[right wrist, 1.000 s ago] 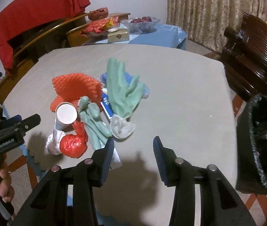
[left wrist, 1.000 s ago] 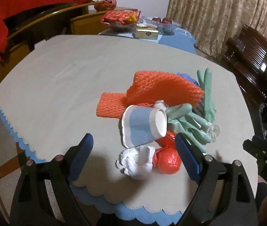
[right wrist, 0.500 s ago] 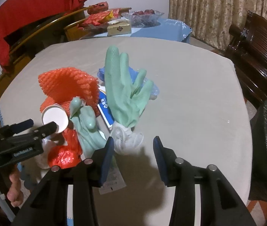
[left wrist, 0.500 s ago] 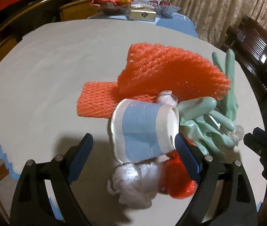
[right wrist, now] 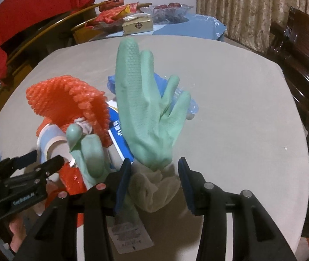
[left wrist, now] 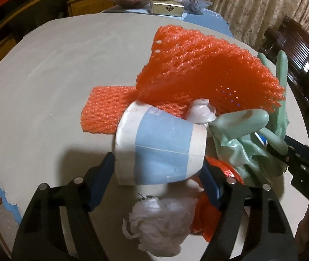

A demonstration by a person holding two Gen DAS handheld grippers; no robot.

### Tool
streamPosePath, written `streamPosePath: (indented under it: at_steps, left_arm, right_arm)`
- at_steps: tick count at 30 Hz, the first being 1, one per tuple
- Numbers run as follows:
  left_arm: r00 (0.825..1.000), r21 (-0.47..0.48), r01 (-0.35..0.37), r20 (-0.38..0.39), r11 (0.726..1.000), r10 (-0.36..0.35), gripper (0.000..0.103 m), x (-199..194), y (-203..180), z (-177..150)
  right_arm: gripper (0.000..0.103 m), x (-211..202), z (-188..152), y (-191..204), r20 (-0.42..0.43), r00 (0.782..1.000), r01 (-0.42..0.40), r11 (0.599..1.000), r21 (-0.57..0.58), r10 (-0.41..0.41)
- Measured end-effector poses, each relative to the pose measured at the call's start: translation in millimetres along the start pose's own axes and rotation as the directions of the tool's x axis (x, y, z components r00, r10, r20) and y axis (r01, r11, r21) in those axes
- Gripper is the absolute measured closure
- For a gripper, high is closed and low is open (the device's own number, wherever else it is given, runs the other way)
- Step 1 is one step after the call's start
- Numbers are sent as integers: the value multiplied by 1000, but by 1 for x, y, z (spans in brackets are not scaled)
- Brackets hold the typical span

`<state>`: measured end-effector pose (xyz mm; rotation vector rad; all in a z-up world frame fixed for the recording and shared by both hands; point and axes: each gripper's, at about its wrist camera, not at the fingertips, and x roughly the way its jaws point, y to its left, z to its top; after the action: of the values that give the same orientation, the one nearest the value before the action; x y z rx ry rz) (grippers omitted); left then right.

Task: Collect trash
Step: 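Grasp the green rubber glove with the right gripper while the left gripper grasps the white paper cup, then carry the glove and cup over the black bin and open both grippers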

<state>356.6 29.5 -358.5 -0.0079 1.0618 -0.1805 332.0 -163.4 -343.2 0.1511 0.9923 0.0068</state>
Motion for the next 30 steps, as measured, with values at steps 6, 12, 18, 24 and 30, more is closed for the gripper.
streamPosePath:
  at_steps: [6,12,18,24,30]
  left_arm:
    - [1000,5,4,21,1000,-5,31,-6,-5,0]
    - [997,8,0,71,1000,-1,31,-31,-10,2]
    - [993,10,-11,116,1000,9,31,-63,-17,1]
    - [987,29,-19,158,999,14,31,-97,-32,4]
    - [984,53,-36,175,998,26,31,-128,-59,-2]
  right_arm:
    - [71,2,1,0,1,999,-46,999,-11,46]
    - [76,-17,1,-3,31,997,-68,998,-2,68]
    - [76,-51,3,-12,83,993,-80,997,3,79]
    - [76,-86,6,-23,132,988,-79,997,11,77]
    - [76,-119,3,-37,160,985,-72,997,17,68]
